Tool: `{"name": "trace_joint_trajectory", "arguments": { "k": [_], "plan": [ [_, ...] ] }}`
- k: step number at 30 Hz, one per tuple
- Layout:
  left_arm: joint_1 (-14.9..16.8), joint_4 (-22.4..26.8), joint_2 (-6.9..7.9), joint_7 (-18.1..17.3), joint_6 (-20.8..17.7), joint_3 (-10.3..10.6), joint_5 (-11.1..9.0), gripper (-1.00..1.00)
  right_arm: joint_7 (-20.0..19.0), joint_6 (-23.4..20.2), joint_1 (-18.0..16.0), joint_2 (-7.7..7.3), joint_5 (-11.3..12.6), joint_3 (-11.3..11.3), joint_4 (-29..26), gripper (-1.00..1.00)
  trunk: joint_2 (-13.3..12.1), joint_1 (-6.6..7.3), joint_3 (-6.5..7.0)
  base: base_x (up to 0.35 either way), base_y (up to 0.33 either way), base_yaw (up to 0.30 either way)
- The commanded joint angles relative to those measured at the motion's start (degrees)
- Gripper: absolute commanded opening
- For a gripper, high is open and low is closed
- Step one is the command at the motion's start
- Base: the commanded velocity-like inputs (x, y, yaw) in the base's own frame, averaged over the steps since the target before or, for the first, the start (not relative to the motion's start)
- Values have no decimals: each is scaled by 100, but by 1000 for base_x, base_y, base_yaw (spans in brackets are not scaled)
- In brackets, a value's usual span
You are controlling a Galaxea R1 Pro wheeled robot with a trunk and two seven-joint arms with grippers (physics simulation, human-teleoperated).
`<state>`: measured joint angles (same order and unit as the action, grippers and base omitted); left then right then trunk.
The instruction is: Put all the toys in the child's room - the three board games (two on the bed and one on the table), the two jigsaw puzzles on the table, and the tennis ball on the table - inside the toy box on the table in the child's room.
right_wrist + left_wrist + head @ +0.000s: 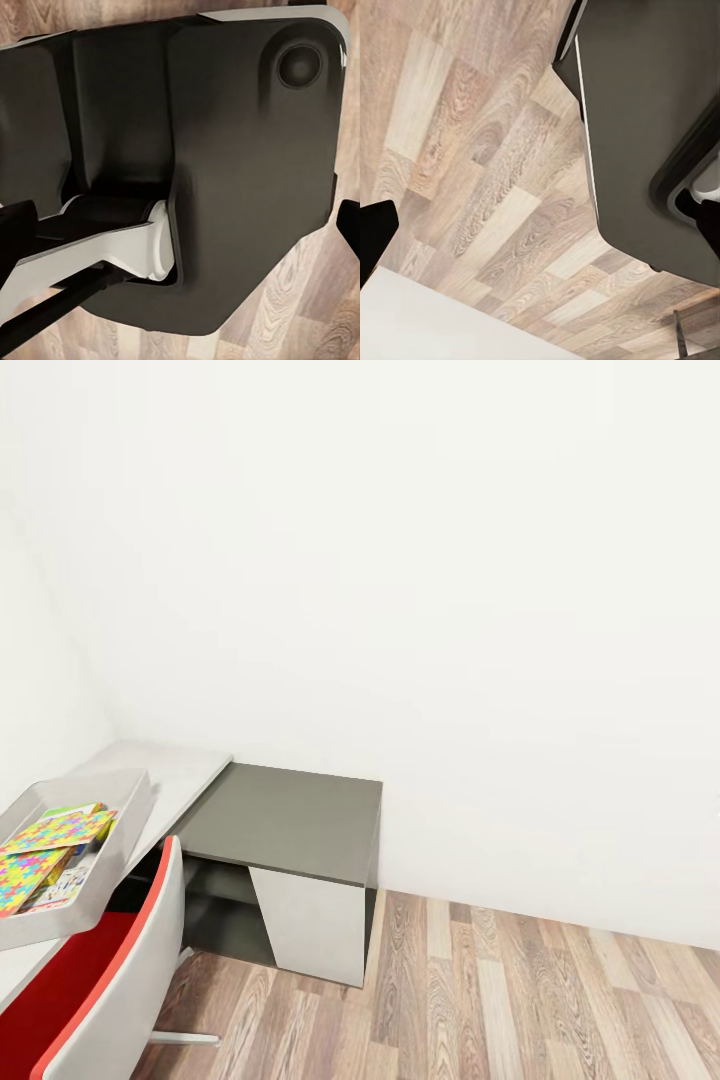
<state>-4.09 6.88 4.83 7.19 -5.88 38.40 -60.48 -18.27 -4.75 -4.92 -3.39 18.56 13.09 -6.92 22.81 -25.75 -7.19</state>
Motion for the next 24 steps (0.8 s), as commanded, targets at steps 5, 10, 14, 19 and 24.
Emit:
{"name": "trace_joint_trajectory", "arguments": {
  "k": [5, 10, 14, 19, 24],
  "plan": [
    [-4, 33, 8, 53, -27, 45, -43, 100, -10, -35, -2, -11, 60, 43, -11, 100, 11, -3, -10, 0, 0, 0],
    [-4, 33, 7, 51, -27, 45, -43, 100, -10, -35, -2, 11, 60, 53, -11, 100, 11, -3, -10, 0, 0, 0],
    [-4, 33, 8, 51, -27, 45, -43, 100, -10, -35, -1, 21, 60, 58, -11, 100, 11, -3, -10, 0, 0, 0],
    [-4, 33, 8, 53, -27, 45, -43, 100, -10, -35, -1, 13, 60, 53, -11, 100, 11, -3, -10, 0, 0, 0],
    [-4, 33, 9, 53, -27, 45, -43, 100, -10, -35, -2, 2, 60, 45, -11, 100, 11, -3, -10, 0, 0, 0]
  ]
}}
